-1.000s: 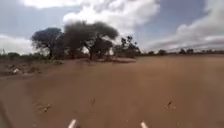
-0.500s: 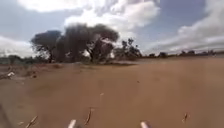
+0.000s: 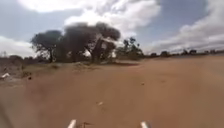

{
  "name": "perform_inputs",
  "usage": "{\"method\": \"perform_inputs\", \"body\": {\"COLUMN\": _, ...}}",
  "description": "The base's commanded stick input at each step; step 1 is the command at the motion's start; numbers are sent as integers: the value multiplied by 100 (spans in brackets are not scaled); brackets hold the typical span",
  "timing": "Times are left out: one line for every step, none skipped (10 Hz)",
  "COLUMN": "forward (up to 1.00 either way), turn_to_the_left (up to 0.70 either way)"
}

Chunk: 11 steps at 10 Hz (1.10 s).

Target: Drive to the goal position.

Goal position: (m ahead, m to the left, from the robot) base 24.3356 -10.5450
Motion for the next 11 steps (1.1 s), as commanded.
{"method": "perform_inputs", "body": {"forward": 70, "turn_to_the_left": 0}}
{"method": "perform_inputs", "body": {"forward": 70, "turn_to_the_left": 0}}
{"method": "perform_inputs", "body": {"forward": 70, "turn_to_the_left": 0}}
{"method": "perform_inputs", "body": {"forward": 70, "turn_to_the_left": 0}}
{"method": "perform_inputs", "body": {"forward": 70, "turn_to_the_left": 0}}
{"method": "perform_inputs", "body": {"forward": 70, "turn_to_the_left": 0}}
{"method": "perform_inputs", "body": {"forward": 70, "turn_to_the_left": 0}}
{"method": "perform_inputs", "body": {"forward": 70, "turn_to_the_left": 0}}
{"method": "perform_inputs", "body": {"forward": 70, "turn_to_the_left": 0}}
{"method": "perform_inputs", "body": {"forward": 70, "turn_to_the_left": 0}}
{"method": "perform_inputs", "body": {"forward": 70, "turn_to_the_left": 0}}
